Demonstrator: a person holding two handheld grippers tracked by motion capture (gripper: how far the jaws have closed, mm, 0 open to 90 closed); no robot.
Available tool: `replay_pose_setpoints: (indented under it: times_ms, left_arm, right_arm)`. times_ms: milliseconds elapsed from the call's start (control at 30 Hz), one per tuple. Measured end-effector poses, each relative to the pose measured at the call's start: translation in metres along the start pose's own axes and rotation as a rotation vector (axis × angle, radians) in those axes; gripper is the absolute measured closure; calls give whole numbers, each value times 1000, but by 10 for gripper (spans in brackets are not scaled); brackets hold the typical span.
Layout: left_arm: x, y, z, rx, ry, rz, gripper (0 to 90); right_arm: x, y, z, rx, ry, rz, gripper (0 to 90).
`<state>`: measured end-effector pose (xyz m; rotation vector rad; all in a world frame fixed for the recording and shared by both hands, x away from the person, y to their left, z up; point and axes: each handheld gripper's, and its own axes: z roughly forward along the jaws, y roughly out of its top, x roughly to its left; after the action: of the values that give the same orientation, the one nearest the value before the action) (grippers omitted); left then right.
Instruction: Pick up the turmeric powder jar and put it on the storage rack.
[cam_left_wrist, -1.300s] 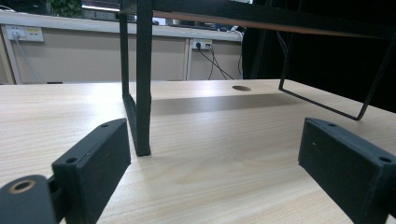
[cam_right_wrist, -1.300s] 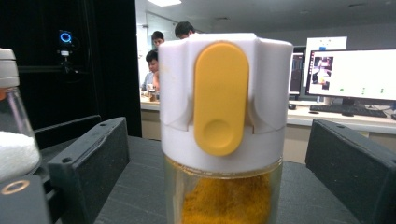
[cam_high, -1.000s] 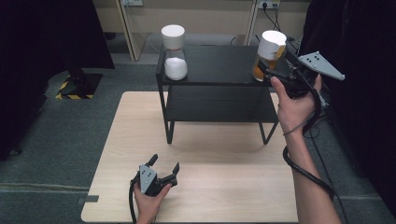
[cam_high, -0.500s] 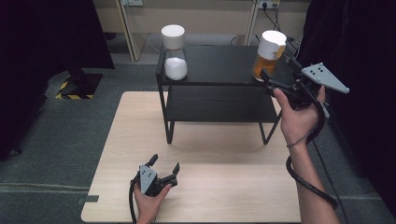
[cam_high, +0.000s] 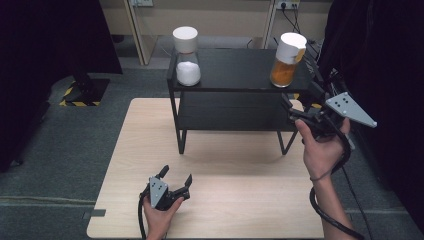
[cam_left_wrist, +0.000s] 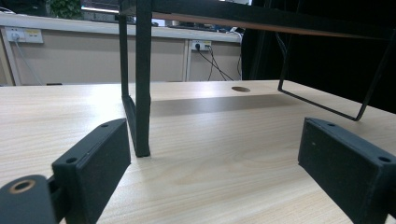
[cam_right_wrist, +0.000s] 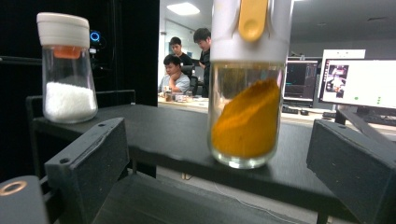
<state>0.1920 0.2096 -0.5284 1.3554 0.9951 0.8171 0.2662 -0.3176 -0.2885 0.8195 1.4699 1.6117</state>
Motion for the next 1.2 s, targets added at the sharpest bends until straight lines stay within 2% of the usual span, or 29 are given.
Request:
replay_pose_setpoints:
  times_ms: [267,600,867,1200]
  left_arm:
    - [0,0,0,1,0,3,87]
    - [-1,0,0,1,3,6,86]
    - [-1,-1,0,-3,3,5,86]
    - [-1,-1,-1,-5,5,9,86]
  right_arm:
    - [-1,-32,-23,15,13,34,56]
    - [4,-73,-49,62,24,21,55]
    - [7,-102,-62,82,37,54,55]
    - [10,-154,-83,173,52,117,55]
